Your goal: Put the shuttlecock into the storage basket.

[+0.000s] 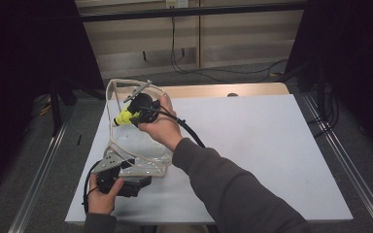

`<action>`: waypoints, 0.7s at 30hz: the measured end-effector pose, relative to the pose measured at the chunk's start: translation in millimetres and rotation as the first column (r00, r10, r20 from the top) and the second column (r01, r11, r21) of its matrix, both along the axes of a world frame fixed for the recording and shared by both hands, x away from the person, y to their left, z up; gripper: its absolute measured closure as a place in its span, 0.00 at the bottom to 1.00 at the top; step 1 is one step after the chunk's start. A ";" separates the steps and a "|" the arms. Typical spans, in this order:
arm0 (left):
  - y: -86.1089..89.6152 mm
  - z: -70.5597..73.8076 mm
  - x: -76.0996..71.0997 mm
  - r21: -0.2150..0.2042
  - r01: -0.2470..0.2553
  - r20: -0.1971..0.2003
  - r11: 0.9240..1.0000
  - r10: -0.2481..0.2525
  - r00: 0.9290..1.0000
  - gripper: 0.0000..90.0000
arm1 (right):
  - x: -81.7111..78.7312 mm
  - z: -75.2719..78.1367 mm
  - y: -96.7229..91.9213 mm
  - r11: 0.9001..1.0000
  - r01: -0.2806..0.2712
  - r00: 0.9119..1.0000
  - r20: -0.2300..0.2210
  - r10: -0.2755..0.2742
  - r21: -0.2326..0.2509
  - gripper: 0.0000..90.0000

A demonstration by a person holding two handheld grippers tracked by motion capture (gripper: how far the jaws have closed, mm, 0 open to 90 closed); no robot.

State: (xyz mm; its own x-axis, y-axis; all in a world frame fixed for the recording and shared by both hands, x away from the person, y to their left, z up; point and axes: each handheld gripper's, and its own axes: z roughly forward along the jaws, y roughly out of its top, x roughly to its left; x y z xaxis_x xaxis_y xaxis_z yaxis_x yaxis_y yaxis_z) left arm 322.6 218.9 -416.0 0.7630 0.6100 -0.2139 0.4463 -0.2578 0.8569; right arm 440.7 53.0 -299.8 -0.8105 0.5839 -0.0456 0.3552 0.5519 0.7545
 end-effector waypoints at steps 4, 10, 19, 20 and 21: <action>-0.1 -0.1 0.1 0.001 0.000 -0.001 1.000 0.000 1.000 0.03 | 1.3 -3.0 1.9 1.000 0.007 1.000 -0.004 -0.007 -0.004 0.88; -0.1 -0.4 0.1 0.000 0.000 -0.001 1.000 0.000 1.000 0.03 | 2.4 -7.2 5.3 1.000 0.015 1.000 -0.015 -0.016 -0.007 0.88; 0.0 -0.3 -0.1 0.000 0.000 -0.001 1.000 0.000 1.000 0.03 | 2.4 -10.3 9.0 1.000 0.020 1.000 -0.022 -0.020 -0.004 0.88; 0.0 -0.3 0.0 0.000 0.000 -0.001 1.000 0.000 1.000 0.03 | 2.4 -10.9 9.4 1.000 0.022 1.000 -0.022 -0.022 -0.002 0.88; -0.1 -0.3 0.0 0.000 0.001 -0.001 1.000 -0.001 1.000 0.03 | 2.4 -11.3 9.8 1.000 0.021 1.000 -0.024 -0.021 -0.002 0.88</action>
